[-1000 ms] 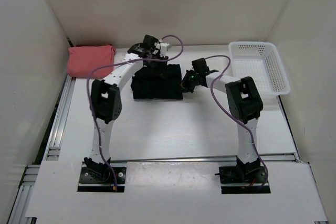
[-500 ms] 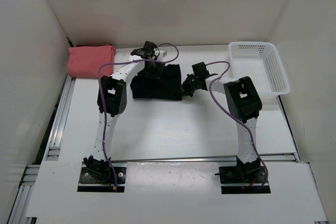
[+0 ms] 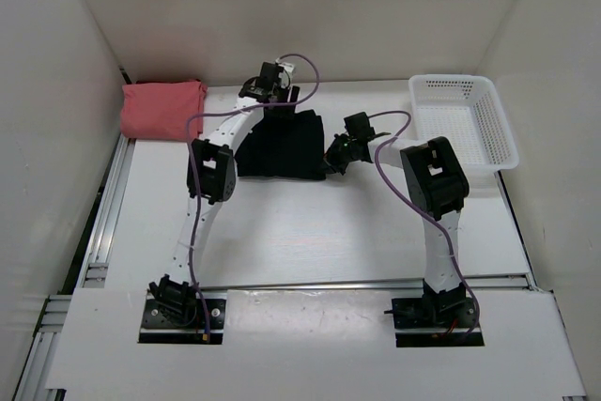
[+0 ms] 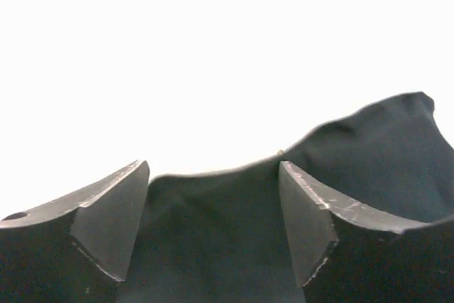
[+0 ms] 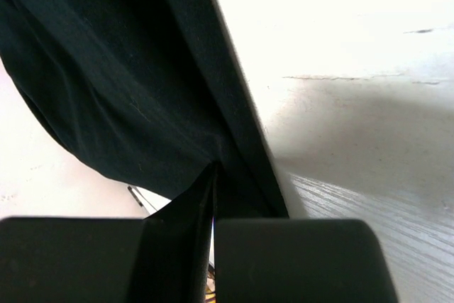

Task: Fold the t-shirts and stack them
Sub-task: Smooth out wrinkles on the folded tshirt

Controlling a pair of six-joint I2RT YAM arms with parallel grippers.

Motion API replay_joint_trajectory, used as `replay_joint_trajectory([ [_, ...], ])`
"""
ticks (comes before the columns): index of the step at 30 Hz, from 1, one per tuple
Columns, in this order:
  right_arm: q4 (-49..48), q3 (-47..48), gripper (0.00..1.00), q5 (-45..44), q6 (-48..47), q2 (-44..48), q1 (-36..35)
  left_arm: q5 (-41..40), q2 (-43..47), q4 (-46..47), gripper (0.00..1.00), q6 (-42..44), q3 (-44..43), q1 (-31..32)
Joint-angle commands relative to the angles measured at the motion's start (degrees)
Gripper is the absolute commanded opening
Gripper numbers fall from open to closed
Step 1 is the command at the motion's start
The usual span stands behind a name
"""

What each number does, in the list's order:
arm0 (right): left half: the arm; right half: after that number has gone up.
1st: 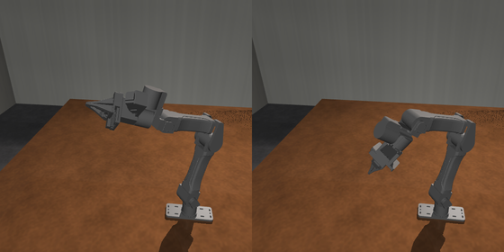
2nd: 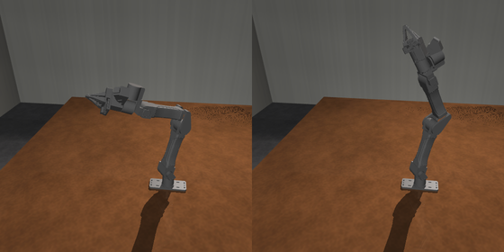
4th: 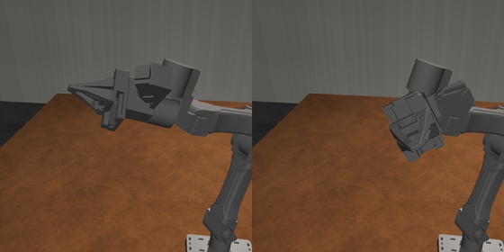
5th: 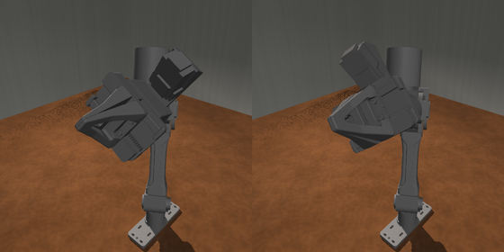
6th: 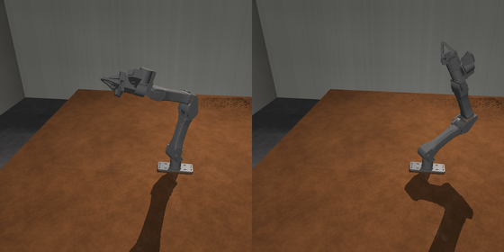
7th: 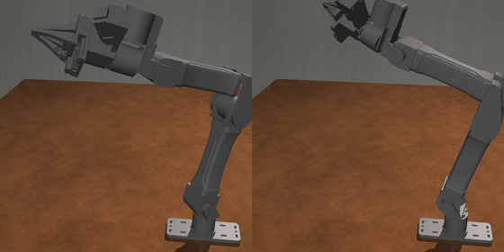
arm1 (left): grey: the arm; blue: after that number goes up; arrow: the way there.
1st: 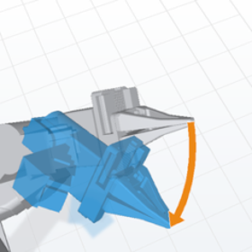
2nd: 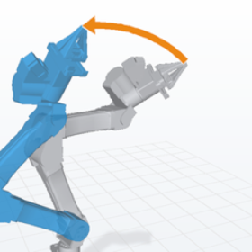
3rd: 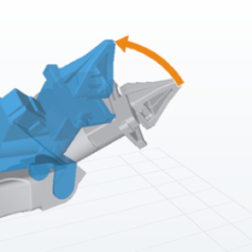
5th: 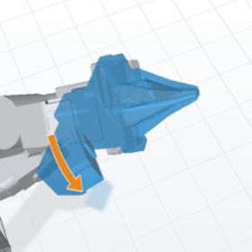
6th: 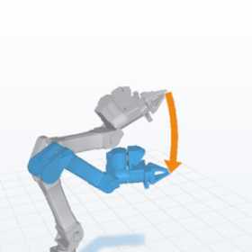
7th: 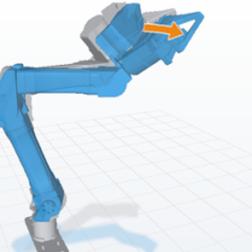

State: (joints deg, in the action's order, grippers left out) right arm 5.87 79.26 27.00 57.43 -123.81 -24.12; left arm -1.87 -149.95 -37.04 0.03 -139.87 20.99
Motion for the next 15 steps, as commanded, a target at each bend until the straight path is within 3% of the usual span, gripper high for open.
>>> replay_joint_trajectory([
  [1,1.3,-0.8,0.00,1.7,-2.1,-0.5,0.0,-6.9,1.2,5.4,0.85,0.0,-6.5,-2.7],
  [5,5.6,3.7,0.06,1.0,-6.3,1.0,0.0,8.5,15.7,4.9,0.97,0.0,4.5,-5.8],
  [8,11.4,9.1,0.24,-4.3,-11.3,3.9,0.0,15.4,23.7,-1.8,1.00,0.0,10.7,-9.1],
  [9,12.5,10.1,0.39,-5.8,-13.2,4.4,0.0,20.0,25.1,-3.8,1.00,0.0,12.6,-10.2],
  [12,17.1,14.9,0.60,-12.6,-16.2,5.0,0.0,23.4,28.0,-10.8,1.00,0.0,20.9,-12.3],
  [15,22.0,22.4,0.66,-14.6,-18.2,0.6,0.6,25.1,26.5,-16.7,1.00,0.0,26.3,-12.3],
])
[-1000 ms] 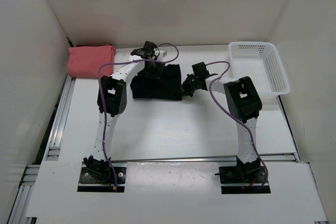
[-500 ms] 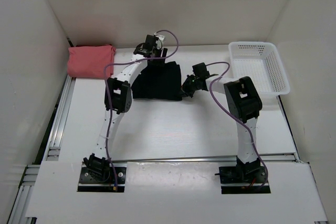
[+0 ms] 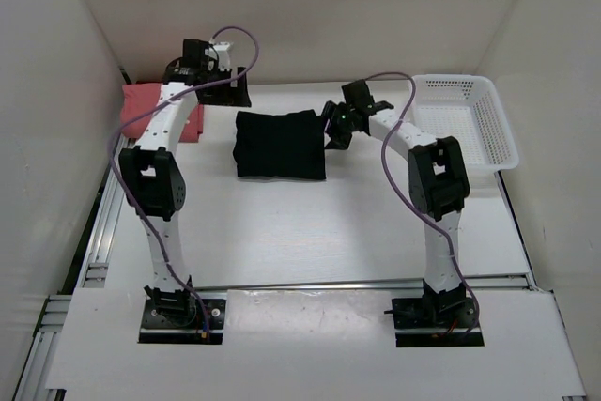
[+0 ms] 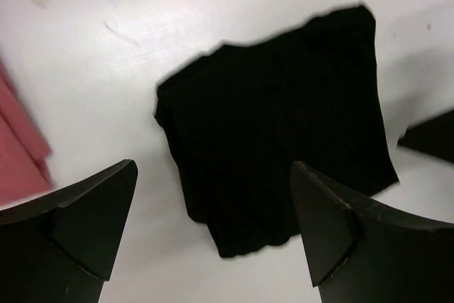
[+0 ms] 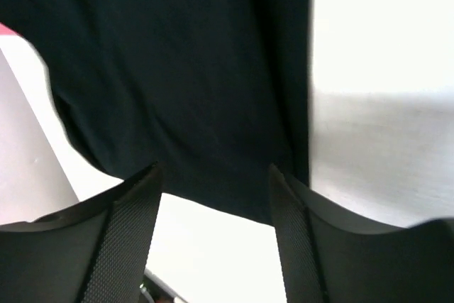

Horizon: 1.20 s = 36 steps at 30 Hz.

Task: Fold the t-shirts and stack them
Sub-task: Smooth out wrinkles on the folded tshirt, then put the neatly folded tshirt into the corner of the board with the left arm

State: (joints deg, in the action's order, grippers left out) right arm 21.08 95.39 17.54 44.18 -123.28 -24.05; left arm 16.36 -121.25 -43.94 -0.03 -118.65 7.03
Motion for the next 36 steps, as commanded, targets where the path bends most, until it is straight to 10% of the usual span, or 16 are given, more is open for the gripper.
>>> replay_joint_trajectory([
  [1,8.2,8.6,0.67,-5.8,-5.8,-1.5,0.5,7.5,-2.9,-10.4,1.00,0.0,6.0,1.7],
  [16,11.4,15.4,0.69,-7.6,-3.7,-11.0,2.2,3.8,-11.7,-7.4,1.00,0.0,10.7,0.4],
  [23,11.4,15.3,0.66,-4.4,-1.2,-13.0,2.2,23.9,-17.1,-7.4,0.97,0.0,12.6,-0.6],
  [29,10.2,13.4,0.63,-3.1,-0.7,-13.0,2.2,31.8,-22.4,-9.7,0.33,0.0,12.0,0.0],
  [30,9.7,13.4,0.63,-3.1,-0.7,-13.0,2.2,31.8,-22.4,-10.2,0.10,0.0,12.0,-0.6],
  [36,8.5,9.9,0.63,-2.5,-0.7,-8.8,2.2,27.6,-18.0,-11.7,0.10,0.0,4.3,-5.4],
])
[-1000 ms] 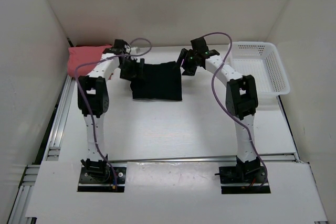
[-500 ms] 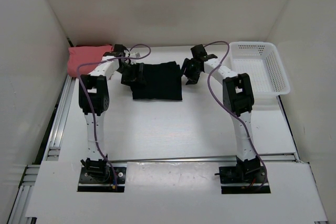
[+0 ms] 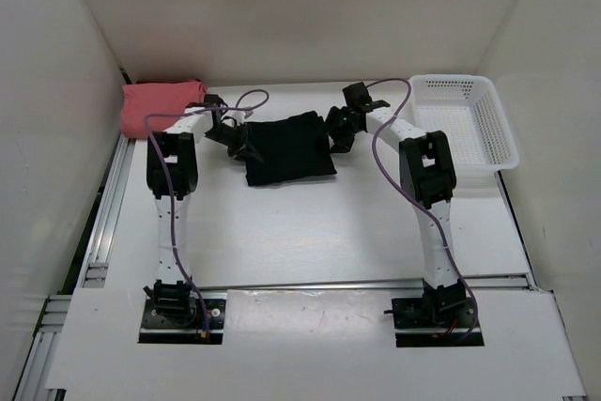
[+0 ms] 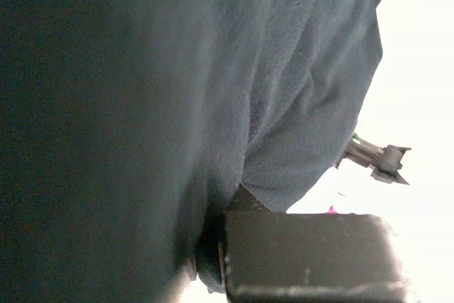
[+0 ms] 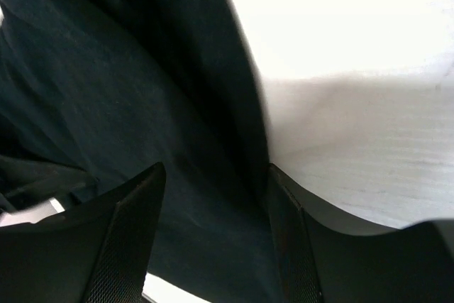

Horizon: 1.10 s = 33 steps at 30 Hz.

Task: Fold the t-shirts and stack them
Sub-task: Put the neatly folded tshirt into the corner of the board with the left arm

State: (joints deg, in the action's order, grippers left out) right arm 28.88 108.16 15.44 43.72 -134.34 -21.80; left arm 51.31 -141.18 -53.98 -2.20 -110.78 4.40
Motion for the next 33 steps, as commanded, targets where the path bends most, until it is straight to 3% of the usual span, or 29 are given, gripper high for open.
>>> replay_joint_trajectory([
  [1,0.6,-2.9,0.63,-0.4,-0.8,2.9,-0.1,-9.8,2.8,-1.7,0.10,2.2,-5.0,-2.7],
  [3,0.6,-4.8,0.63,-0.4,-1.4,4.9,-0.1,-14.4,4.3,-4.7,0.10,2.2,-11.0,-3.3],
  [8,0.6,-6.3,0.63,-1.5,-3.1,8.2,-0.1,-35.0,5.6,-7.0,0.10,2.2,-23.4,-3.3],
  [13,0.6,-8.1,0.63,-2.1,-4.3,10.4,-0.1,-55.0,7.7,0.1,0.10,2.2,-22.6,-2.7],
  [17,1.3,-8.8,0.63,-2.1,-4.8,10.9,-0.1,-62.8,7.7,3.2,0.10,2.2,-26.3,-2.7],
  [25,1.8,-11.6,0.63,-4.0,-6.6,13.4,-0.1,-69.8,13.1,11.6,0.10,2.2,-25.4,-4.0],
  [33,2.3,-12.8,0.63,-4.5,-7.7,13.9,-0.1,-68.7,18.0,11.6,0.10,2.2,-24.5,-9.2],
])
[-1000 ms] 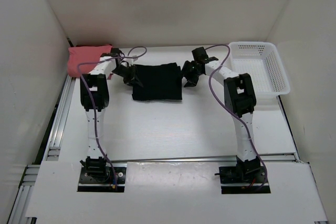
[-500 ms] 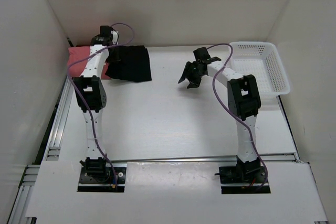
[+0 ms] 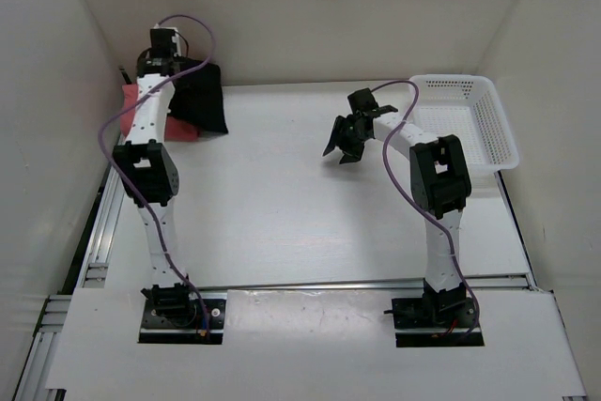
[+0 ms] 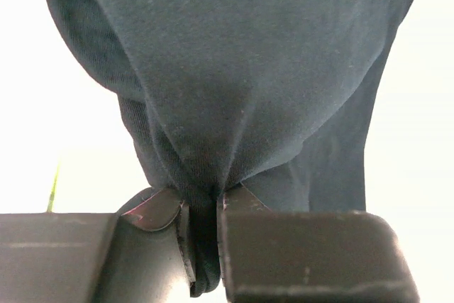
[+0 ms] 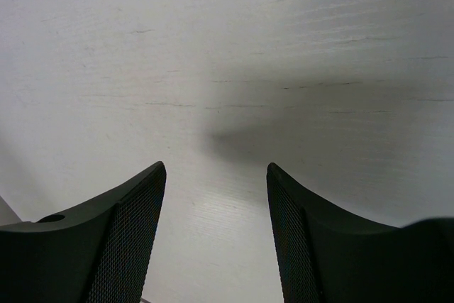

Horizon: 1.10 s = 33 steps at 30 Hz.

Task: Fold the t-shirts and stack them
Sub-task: Put the neatly folded tshirt into the corner of the board with the left arm

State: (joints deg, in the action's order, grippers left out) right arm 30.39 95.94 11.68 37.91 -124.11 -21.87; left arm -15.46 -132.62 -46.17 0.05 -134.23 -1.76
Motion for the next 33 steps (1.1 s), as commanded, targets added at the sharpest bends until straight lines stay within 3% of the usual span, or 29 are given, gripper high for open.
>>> replay_joint_trajectory([
  [1,0.8,-1.1,0.63,-0.8,-1.9,3.7,0.0,-1.2,9.5,3.8,0.10,-0.1,-1.0,-3.6],
  [7,1.3,0.0,0.63,-0.8,-2.5,2.6,0.0,-0.6,10.7,4.3,0.10,-0.1,-1.0,-7.9],
  [16,3.6,4.3,0.63,-0.3,-3.1,0.2,0.0,0.4,1.4,4.3,0.10,-0.1,0.4,-14.6],
  [21,4.1,5.0,0.63,0.3,-3.6,-0.3,0.0,-2.9,-4.7,6.1,0.73,-0.1,-6.4,-15.6],
  [22,4.1,5.5,0.63,0.3,-3.6,-0.3,0.0,-3.5,-5.4,6.6,0.78,-0.1,-7.8,-15.6],
  [28,4.1,5.5,0.63,0.3,-4.2,0.7,-1.2,-7.0,-3.7,8.8,0.84,-0.1,-7.3,-15.6],
  [33,5.3,5.5,0.63,0.3,-4.2,1.3,-1.7,-7.2,3.0,8.8,0.89,-0.1,-0.7,-12.7],
])
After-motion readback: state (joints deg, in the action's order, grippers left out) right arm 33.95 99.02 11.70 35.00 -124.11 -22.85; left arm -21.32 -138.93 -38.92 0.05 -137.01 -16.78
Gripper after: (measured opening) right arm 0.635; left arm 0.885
